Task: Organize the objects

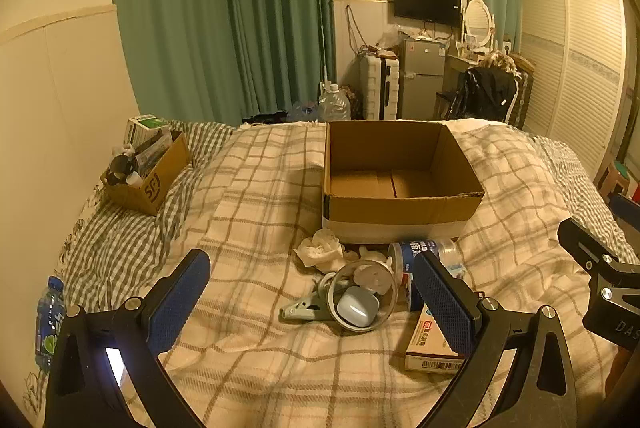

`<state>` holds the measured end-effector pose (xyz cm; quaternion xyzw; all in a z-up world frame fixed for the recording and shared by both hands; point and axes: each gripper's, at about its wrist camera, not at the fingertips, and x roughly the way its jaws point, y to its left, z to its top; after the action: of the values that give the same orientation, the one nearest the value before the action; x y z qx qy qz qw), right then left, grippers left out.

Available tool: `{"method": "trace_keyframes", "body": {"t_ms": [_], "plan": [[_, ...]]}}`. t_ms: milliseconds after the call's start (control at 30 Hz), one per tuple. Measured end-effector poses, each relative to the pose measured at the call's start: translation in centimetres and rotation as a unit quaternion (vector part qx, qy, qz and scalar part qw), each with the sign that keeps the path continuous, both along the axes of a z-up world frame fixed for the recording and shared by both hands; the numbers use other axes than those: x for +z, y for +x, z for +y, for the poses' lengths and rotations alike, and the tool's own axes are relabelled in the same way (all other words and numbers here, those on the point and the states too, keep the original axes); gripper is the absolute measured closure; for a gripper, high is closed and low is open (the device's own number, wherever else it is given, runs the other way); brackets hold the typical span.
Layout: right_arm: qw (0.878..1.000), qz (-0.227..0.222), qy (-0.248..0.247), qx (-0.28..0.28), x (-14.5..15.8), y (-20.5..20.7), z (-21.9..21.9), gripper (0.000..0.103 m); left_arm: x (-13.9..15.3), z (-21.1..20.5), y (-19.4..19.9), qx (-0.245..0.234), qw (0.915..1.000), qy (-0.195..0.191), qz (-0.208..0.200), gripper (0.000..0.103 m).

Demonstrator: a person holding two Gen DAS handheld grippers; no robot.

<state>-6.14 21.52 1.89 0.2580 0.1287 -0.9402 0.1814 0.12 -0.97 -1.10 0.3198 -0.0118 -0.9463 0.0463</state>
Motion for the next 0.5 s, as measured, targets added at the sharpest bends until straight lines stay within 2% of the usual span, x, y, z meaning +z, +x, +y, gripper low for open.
{"method": "trace_keyframes", "body": {"t_ms": [500], "plan": [[1.0,-0.002,0.006,0.008,-0.25,0.04,-0.34,0.0,-0.24,-0.1,-0.04,0.013,0.9999,0.001,-0.005,0.0]]}}
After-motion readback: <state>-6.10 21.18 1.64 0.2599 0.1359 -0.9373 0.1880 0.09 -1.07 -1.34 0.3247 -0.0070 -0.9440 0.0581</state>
